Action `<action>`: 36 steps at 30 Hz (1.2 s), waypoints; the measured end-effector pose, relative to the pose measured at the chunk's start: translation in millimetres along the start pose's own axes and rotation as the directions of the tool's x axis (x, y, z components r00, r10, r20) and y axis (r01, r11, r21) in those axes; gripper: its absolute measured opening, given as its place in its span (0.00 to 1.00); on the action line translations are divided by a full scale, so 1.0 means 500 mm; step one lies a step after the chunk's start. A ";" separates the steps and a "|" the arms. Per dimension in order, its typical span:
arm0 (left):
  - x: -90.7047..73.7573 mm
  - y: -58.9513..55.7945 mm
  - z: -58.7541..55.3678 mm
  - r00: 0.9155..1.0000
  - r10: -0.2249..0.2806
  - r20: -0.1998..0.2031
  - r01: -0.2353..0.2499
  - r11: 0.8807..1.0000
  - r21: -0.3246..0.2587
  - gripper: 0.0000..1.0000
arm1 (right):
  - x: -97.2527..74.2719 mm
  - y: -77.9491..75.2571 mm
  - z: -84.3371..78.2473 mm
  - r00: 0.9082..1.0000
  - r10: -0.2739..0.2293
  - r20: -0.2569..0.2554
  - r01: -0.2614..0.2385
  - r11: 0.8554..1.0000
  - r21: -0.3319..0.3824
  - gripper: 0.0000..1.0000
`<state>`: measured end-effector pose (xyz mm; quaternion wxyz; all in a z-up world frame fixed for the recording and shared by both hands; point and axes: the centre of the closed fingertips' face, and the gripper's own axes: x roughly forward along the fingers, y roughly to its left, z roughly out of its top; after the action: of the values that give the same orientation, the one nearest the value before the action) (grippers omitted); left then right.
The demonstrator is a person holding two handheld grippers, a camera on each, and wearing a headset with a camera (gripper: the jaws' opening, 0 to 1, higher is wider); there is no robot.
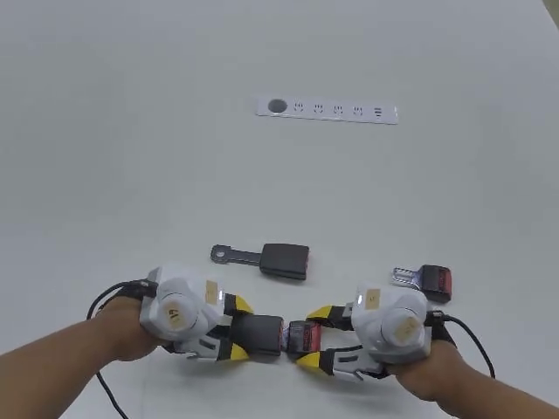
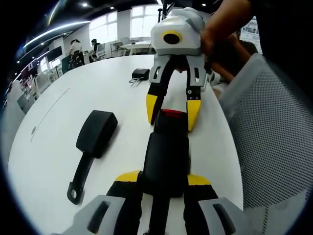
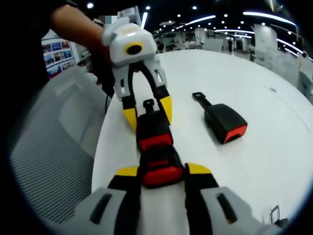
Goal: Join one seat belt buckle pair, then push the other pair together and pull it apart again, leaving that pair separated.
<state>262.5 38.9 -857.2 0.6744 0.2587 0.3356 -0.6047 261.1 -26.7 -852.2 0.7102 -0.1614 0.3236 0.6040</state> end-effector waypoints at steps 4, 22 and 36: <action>0.000 -0.001 0.002 1.000 0.000 0.001 0.000 1.000 -0.002 0.33 | 0.001 0.001 -0.001 1.000 -0.001 0.002 0.001 1.000 -0.001 0.35; 0.000 -0.002 0.007 0.999 -0.007 0.043 0.008 1.000 -0.022 0.33 | -0.004 0.000 -0.005 1.000 -0.006 0.011 0.006 1.000 -0.030 0.35; 0.000 0.001 0.006 0.996 -0.006 0.094 0.007 1.000 -0.016 0.33 | -0.006 0.000 -0.008 0.997 -0.048 0.066 0.050 0.998 -0.027 0.34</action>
<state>263.2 36.9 -855.2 0.6895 0.2234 0.3091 -0.6158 259.7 -31.4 -853.2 0.7328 -0.1595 0.2874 0.5957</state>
